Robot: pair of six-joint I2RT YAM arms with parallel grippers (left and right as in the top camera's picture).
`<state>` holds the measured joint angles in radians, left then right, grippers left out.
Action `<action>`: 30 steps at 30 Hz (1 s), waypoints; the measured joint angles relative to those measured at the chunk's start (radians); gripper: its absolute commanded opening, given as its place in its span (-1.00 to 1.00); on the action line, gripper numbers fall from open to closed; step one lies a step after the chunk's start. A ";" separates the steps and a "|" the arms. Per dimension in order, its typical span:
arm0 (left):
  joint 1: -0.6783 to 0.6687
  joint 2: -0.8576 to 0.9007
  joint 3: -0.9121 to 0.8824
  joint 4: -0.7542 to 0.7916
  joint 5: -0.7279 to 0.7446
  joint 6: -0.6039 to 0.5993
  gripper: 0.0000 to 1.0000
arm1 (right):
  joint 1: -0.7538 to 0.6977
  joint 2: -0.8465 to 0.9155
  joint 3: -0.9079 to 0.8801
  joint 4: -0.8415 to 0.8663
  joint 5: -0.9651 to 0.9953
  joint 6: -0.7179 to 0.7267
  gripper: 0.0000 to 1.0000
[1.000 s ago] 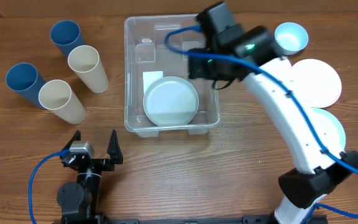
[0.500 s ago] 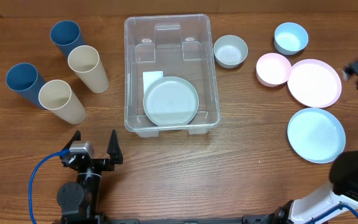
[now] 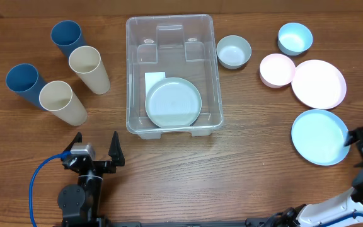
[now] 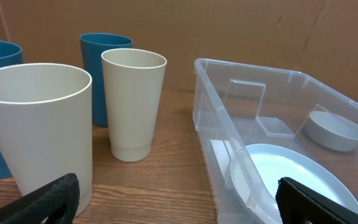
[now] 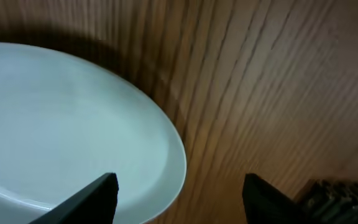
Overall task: Pack container
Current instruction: 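Release the plate and move the right gripper to the light-blue plate, then grasp the light-blue plate rim with the right gripper and lift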
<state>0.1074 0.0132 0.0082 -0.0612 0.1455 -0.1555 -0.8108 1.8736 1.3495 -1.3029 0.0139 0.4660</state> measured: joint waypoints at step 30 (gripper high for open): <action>0.000 0.000 0.000 0.000 0.000 0.000 1.00 | 0.021 -0.087 -0.310 0.356 -0.095 -0.002 -0.92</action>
<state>0.1078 0.0132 0.0082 -0.0612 0.1455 -0.1555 -0.7898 1.7866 1.0397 -0.9474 -0.0814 0.4641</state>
